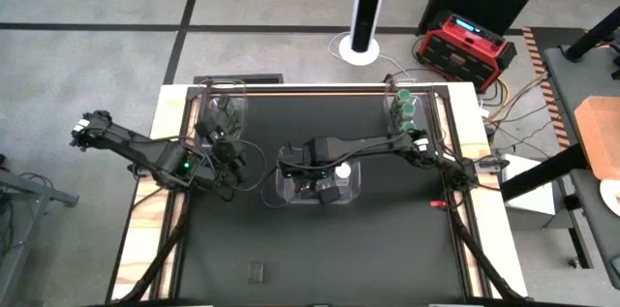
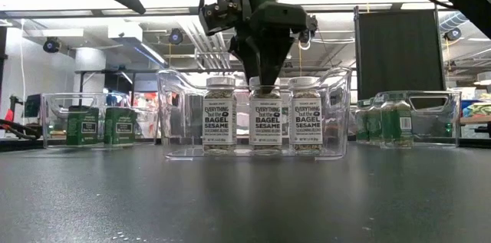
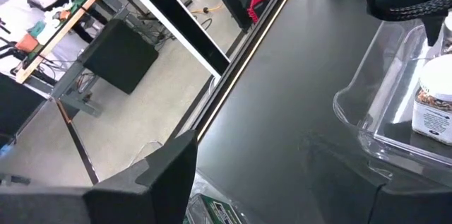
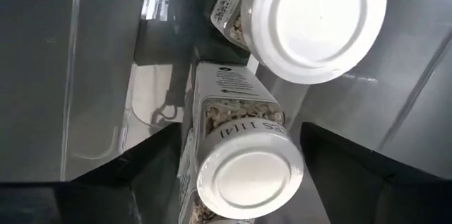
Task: Sort spices by type
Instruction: Put the white seasoning bottle into the top right transparent bin, then put the black seasoning can into the top left transparent bin
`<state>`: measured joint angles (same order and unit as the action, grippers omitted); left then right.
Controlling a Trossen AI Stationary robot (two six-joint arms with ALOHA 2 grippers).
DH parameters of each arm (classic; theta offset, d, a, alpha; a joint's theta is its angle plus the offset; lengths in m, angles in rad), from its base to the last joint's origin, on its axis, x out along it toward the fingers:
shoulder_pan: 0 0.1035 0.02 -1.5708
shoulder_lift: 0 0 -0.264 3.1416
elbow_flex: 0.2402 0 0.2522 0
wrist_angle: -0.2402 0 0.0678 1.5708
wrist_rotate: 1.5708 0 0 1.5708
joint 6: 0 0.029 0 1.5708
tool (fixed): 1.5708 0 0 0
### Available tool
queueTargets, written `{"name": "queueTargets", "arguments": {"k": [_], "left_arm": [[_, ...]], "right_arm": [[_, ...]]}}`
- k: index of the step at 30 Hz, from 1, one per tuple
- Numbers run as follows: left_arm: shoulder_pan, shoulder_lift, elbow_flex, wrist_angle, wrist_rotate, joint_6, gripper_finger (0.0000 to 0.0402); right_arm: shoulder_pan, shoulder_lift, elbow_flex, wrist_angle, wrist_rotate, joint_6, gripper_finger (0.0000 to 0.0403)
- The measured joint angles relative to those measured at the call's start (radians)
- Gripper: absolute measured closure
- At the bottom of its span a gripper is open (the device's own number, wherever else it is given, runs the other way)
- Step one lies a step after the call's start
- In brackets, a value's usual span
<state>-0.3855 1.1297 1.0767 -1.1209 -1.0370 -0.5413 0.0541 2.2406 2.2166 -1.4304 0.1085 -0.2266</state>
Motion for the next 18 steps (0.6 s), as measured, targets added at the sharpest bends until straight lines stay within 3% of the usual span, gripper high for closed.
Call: {"name": "queueTargets", "arguments": {"k": [9,18], "left_arm": [[0.0,0.0,0.0,0.001,0.0,0.0,0.0171],[0.0,0.0,0.0,0.006,0.006,-0.002,0.0171]], "right_arm": [[-0.002,-0.046,0.001,-0.008,0.0,0.03,0.0073],[0.0,-0.16,0.002,-0.021,-0.001,0.109,0.0086]]}}
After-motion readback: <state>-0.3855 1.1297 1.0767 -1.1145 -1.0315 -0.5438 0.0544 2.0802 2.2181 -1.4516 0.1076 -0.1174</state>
